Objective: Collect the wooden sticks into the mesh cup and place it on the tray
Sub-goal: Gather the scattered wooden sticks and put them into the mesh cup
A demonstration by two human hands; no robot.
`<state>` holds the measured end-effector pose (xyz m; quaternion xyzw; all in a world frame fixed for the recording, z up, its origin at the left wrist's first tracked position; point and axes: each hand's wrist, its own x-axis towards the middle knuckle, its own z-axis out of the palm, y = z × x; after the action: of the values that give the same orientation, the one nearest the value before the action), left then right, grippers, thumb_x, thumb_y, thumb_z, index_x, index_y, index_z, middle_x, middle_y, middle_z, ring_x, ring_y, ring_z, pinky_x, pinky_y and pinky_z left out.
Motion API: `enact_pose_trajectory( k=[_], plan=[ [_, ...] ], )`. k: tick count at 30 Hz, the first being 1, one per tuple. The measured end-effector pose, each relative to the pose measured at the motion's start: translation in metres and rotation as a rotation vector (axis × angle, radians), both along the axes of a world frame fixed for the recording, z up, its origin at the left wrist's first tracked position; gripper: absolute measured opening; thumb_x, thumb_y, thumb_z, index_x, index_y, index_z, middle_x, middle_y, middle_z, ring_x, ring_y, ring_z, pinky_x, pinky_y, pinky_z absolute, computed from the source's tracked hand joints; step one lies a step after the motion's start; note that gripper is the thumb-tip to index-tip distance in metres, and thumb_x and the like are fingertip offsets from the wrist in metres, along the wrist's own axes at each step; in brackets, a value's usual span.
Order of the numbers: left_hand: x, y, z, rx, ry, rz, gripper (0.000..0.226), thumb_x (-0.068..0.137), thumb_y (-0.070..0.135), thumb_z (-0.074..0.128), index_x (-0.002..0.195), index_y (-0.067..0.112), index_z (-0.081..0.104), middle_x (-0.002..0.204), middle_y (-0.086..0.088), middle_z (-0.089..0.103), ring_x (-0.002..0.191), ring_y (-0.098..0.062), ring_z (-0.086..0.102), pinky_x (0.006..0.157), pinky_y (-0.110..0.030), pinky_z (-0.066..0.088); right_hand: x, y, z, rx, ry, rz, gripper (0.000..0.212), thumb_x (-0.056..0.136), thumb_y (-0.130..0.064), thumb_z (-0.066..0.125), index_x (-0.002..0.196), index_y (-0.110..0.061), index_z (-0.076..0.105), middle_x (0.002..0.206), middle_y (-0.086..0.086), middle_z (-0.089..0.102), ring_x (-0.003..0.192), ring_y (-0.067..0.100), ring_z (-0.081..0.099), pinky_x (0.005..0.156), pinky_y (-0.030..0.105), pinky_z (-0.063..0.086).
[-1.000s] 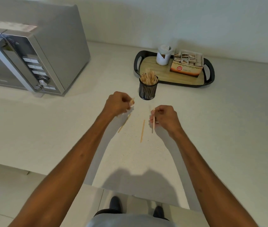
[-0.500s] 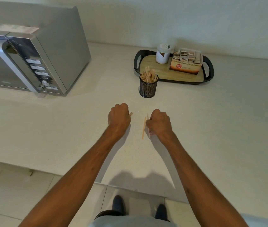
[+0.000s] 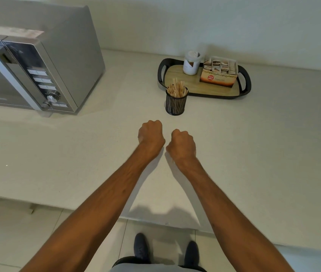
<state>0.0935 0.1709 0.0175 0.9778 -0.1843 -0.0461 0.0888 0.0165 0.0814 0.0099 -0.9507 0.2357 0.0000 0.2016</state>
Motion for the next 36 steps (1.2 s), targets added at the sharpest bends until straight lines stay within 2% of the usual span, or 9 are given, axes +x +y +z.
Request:
enact_pose_trajectory(
  k=[9, 14, 19, 22, 26, 29, 32, 34, 36],
  plan=[
    [-0.005, -0.004, -0.002, 0.063, -0.035, -0.021, 0.024, 0.101, 0.013, 0.073, 0.124, 0.005, 0.07, 0.123, -0.013, 0.076, 0.113, -0.027, 0.075, 0.088, -0.032, 0.06, 0.001, 0.013, 0.0, -0.165, 0.013, 0.05, 0.011, 0.106, -0.014, 0.065, 0.114, -0.007, 0.069, 0.117, 0.011, 0.072, 0.105, 0.025, 0.071, 0.073, 0.027, 0.04],
    [-0.004, -0.002, -0.006, 0.06, -0.03, -0.041, 0.017, 0.101, 0.008, 0.072, 0.118, 0.004, 0.073, 0.12, -0.013, 0.076, 0.111, -0.026, 0.075, 0.078, -0.029, 0.054, 0.0, 0.018, -0.002, -0.284, 0.058, 0.077, 0.021, 0.106, -0.015, 0.065, 0.126, -0.009, 0.067, 0.126, 0.012, 0.068, 0.115, 0.025, 0.067, 0.086, 0.033, 0.054],
    [-0.003, -0.001, -0.017, 0.076, -0.075, -0.085, 0.026, 0.101, 0.005, 0.072, 0.126, 0.002, 0.069, 0.132, -0.017, 0.069, 0.122, -0.028, 0.069, 0.096, -0.034, 0.057, 0.001, 0.016, -0.008, -0.374, 0.121, 0.087, 0.031, 0.1, -0.011, 0.072, 0.13, -0.005, 0.064, 0.131, 0.015, 0.062, 0.122, 0.026, 0.062, 0.091, 0.034, 0.057],
    [0.001, 0.003, -0.018, -0.012, -0.072, -0.06, 0.031, 0.101, 0.007, 0.073, 0.13, 0.0, 0.062, 0.13, -0.019, 0.07, 0.117, -0.032, 0.071, 0.09, -0.036, 0.057, 0.002, 0.007, -0.01, -0.36, 0.114, 0.09, 0.036, 0.101, -0.013, 0.072, 0.134, -0.003, 0.06, 0.134, 0.016, 0.061, 0.125, 0.026, 0.061, 0.096, 0.034, 0.056],
    [0.009, 0.01, -0.014, -0.238, -0.048, 0.029, 0.03, 0.101, 0.014, 0.073, 0.126, 0.002, 0.061, 0.116, -0.02, 0.074, 0.1, -0.034, 0.074, 0.072, -0.037, 0.052, 0.005, -0.013, -0.001, -0.236, 0.018, 0.043, 0.039, 0.101, -0.01, 0.068, 0.135, 0.001, 0.054, 0.131, 0.02, 0.066, 0.119, 0.034, 0.067, 0.093, 0.04, 0.055],
    [0.015, 0.016, -0.014, -0.499, 0.053, 0.129, 0.038, 0.101, 0.014, 0.072, 0.138, 0.005, 0.065, 0.117, -0.017, 0.079, 0.106, -0.034, 0.076, 0.093, -0.043, 0.062, 0.007, -0.036, 0.003, -0.047, -0.085, -0.04, 0.033, 0.096, -0.01, 0.069, 0.126, 0.0, 0.058, 0.12, 0.023, 0.07, 0.109, 0.042, 0.069, 0.081, 0.04, 0.051],
    [0.014, 0.016, -0.015, -0.809, 0.17, 0.242, 0.035, 0.105, 0.005, 0.064, 0.139, 0.001, 0.07, 0.109, -0.017, 0.08, 0.097, -0.032, 0.08, 0.086, -0.034, 0.065, 0.007, -0.059, -0.002, 0.356, -0.213, -0.174, 0.015, 0.094, -0.004, 0.067, 0.107, -0.001, 0.073, 0.101, 0.019, 0.079, 0.095, 0.037, 0.076, 0.088, 0.042, 0.061],
    [0.013, 0.013, -0.014, -0.958, 0.217, 0.299, 0.029, 0.107, 0.0, 0.059, 0.131, -0.004, 0.074, 0.108, -0.018, 0.078, 0.092, -0.032, 0.079, 0.08, -0.033, 0.066, 0.005, -0.069, -0.004, 0.63, -0.299, -0.23, 0.021, 0.101, 0.001, 0.056, 0.101, 0.004, 0.077, 0.095, 0.022, 0.08, 0.085, 0.037, 0.079, 0.091, 0.047, 0.064],
    [0.013, 0.008, -0.012, -1.064, 0.252, 0.297, 0.025, 0.107, 0.0, 0.059, 0.125, -0.006, 0.075, 0.113, -0.02, 0.078, 0.095, -0.036, 0.079, 0.085, -0.041, 0.068, 0.005, -0.078, -0.006, 0.778, -0.354, -0.245, 0.026, 0.107, 0.001, 0.049, 0.106, 0.009, 0.075, 0.103, 0.03, 0.077, 0.082, 0.038, 0.077, 0.087, 0.049, 0.066]
  ],
)
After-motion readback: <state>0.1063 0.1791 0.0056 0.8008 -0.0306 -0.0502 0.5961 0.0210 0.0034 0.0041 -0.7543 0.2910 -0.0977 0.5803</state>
